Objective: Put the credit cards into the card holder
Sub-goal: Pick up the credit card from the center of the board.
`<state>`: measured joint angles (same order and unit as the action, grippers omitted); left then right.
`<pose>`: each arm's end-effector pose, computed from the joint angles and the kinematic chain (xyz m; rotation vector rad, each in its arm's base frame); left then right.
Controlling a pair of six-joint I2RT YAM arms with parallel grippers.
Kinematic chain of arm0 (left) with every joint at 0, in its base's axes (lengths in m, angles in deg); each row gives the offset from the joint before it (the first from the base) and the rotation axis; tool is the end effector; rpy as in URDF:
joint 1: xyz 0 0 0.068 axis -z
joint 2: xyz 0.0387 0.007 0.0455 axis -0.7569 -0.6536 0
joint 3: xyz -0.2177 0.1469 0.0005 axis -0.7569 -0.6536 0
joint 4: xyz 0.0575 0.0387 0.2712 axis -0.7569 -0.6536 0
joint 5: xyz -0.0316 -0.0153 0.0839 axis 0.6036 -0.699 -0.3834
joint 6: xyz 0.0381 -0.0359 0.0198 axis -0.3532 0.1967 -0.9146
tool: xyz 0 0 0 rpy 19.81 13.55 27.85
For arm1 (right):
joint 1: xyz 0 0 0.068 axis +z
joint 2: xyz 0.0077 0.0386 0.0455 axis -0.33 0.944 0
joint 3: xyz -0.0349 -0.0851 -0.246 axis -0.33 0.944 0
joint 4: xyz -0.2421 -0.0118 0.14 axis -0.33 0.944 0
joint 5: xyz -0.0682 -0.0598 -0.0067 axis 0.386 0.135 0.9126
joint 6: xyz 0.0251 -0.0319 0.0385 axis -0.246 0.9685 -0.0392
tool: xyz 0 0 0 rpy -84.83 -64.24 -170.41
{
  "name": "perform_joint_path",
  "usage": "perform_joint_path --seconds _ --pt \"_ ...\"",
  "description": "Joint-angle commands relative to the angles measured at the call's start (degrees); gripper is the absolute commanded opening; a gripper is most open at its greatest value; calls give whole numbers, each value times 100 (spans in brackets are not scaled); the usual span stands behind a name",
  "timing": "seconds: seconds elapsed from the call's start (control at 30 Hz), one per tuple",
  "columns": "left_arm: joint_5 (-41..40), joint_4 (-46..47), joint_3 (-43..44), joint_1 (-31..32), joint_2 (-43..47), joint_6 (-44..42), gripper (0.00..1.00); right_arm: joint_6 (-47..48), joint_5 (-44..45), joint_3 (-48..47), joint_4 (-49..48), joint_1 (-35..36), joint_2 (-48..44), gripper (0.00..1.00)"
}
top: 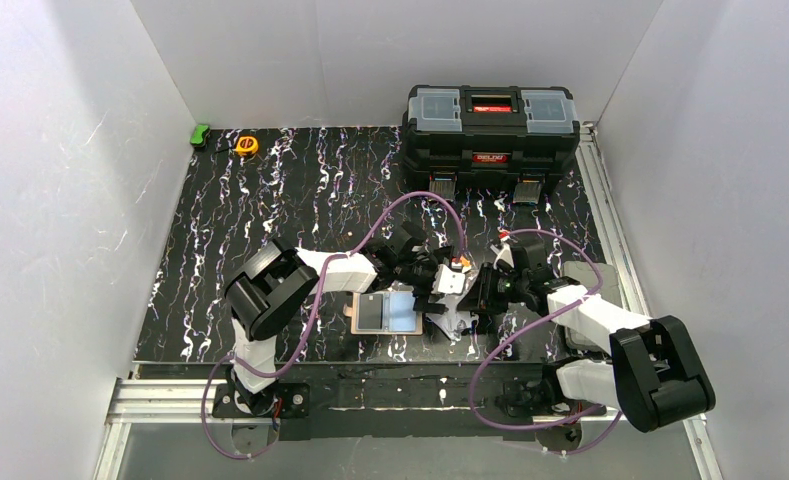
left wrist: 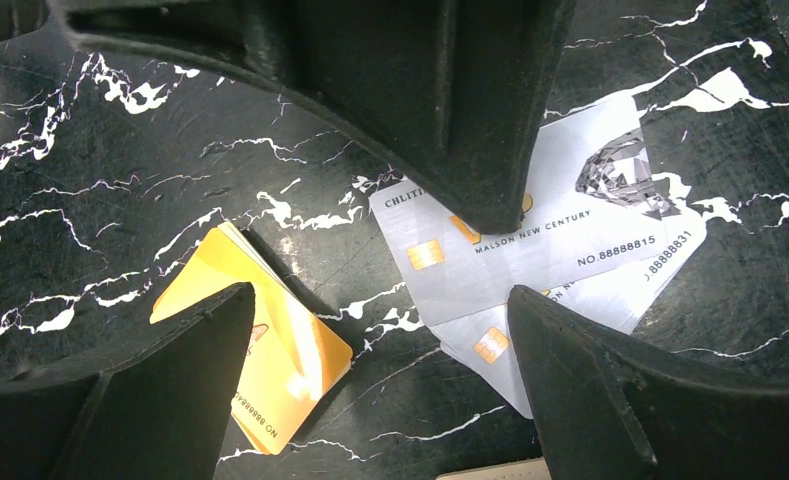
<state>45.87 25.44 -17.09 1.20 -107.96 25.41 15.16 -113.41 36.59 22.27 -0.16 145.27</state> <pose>0.2396 -0.3266 0.1363 1.7996 1.0489 -0.7292 0.2108 0.0927 0.1225 0.0934 2.5363 1.0156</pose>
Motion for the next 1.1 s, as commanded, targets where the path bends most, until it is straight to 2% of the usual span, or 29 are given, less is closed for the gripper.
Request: perform_joint_path --seconds 0.0,0.13,0.3,0.6,0.77,0.87,1.0,1.07 --pt "-107 -124 -179 24 46 35 98 80 103 -144 139 85 49 20" --pt "-98 -108 -192 24 35 11 98 140 95 -240 211 151 44 15" --pt "-189 -120 -126 21 70 117 98 310 153 -439 489 172 -140 1" --pt "-705 -1134 338 -471 804 490 98 413 326 -789 980 172 -554 1" --pt "-911 -2694 960 -936 1236 729 98 408 299 -955 1157 176 -689 1" --pt "-898 -4243 1469 -1351 1390 782 98 422 141 -1111 1133 233 -599 1" --pt "-798 -6161 1817 -1825 1483 269 98 473 189 -1482 1074 668 -135 1" --pt "-661 -6651 1654 -2055 1635 32 98 483 304 -1687 1053 982 274 1"
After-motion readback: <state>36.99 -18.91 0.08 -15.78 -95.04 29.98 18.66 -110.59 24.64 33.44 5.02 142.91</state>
